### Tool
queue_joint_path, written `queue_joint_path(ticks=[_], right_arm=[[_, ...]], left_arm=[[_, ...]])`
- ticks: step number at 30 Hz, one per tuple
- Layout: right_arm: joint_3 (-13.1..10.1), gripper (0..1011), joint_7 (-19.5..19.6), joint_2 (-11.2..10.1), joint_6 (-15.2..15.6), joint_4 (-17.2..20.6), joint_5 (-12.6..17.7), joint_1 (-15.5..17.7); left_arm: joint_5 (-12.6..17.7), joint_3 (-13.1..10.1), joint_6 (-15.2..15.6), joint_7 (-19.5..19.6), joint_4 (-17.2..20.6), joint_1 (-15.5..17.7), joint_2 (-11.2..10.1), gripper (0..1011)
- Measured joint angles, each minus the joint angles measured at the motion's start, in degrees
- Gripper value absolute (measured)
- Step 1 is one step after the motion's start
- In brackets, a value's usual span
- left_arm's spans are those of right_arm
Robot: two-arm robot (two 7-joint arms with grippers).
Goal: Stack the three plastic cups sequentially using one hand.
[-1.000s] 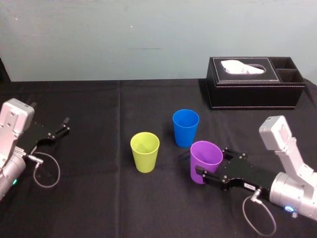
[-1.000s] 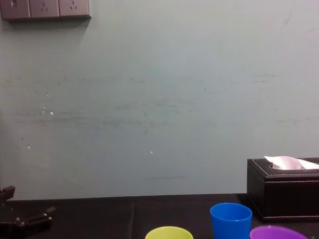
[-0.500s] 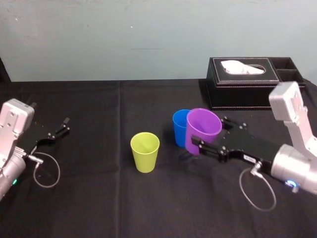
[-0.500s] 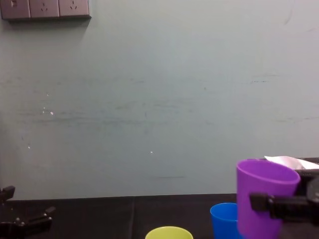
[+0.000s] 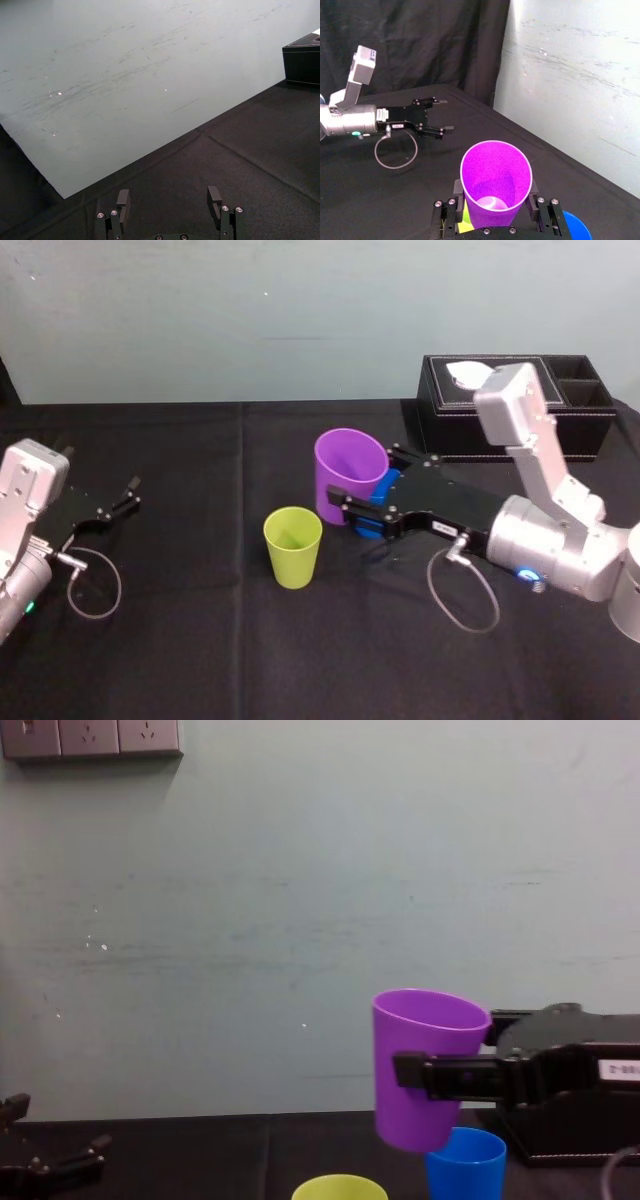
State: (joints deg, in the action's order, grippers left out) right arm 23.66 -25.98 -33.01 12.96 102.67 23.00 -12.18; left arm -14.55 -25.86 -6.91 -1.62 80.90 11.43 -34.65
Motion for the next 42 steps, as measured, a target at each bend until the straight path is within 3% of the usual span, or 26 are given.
queue_joint_path(ticks=[18,42], right_arm=[[5.5,724,-0.8,3.6,1.9,-4.6,-3.0,-5.5],[7.9,724,-1.1,6.8,2.8,-9.7,-5.4,-8.4]], left_arm=[[0.0,0.0,0.0,0.0,0.0,0.0,0.0,1010],[0.0,0.0,0.0,0.0,0.0,0.0,0.0,1010]])
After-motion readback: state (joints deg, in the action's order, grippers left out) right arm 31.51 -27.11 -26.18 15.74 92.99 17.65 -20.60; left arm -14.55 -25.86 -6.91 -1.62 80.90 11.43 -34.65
